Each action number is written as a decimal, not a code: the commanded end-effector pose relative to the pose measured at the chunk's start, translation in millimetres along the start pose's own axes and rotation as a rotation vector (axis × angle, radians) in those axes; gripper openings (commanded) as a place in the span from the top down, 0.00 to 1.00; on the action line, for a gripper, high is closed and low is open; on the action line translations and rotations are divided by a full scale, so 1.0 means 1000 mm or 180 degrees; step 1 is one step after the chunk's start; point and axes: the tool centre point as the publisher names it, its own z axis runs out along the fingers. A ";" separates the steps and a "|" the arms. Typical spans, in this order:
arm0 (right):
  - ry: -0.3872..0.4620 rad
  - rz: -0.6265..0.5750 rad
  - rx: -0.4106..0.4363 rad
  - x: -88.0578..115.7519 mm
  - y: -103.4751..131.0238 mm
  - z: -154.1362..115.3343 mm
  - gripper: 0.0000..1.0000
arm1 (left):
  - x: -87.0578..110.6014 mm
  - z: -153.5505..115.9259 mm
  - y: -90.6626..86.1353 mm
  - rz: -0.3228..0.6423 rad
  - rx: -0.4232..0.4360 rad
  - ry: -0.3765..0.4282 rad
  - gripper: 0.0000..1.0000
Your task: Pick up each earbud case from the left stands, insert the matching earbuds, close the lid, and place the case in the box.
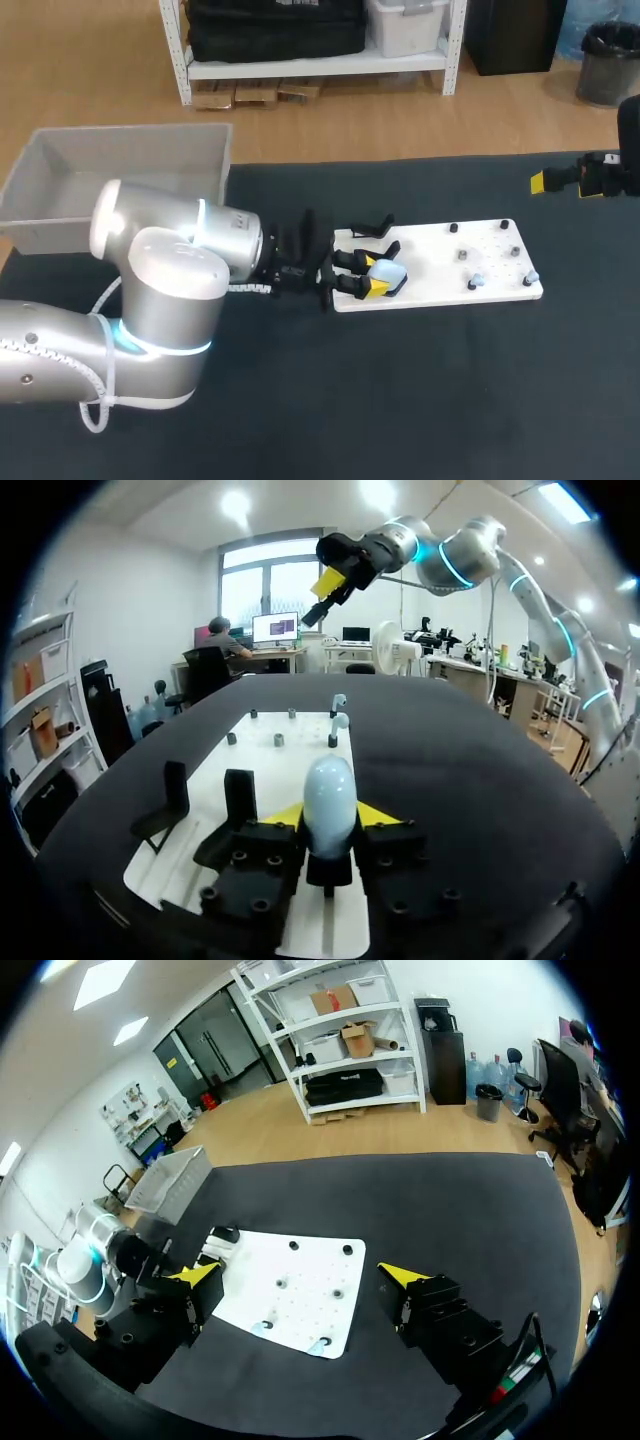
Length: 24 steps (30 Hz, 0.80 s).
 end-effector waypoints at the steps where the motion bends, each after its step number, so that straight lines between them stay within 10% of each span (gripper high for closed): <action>1: 0.0004 -0.0005 -0.0023 0.000 -0.002 0.001 0.00 | -0.006 -0.011 -0.006 0.0056 -0.0033 -0.0078 1.00; 11: 0.0004 -0.0005 -0.0023 0.000 -0.002 0.001 0.00 | -0.046 -0.034 -0.022 0.0276 0.0015 -0.0520 1.00; 24: 0.0004 -0.0005 -0.0023 0.000 -0.002 0.001 0.00 | -0.046 -0.034 -0.022 0.0276 0.0015 -0.0520 1.00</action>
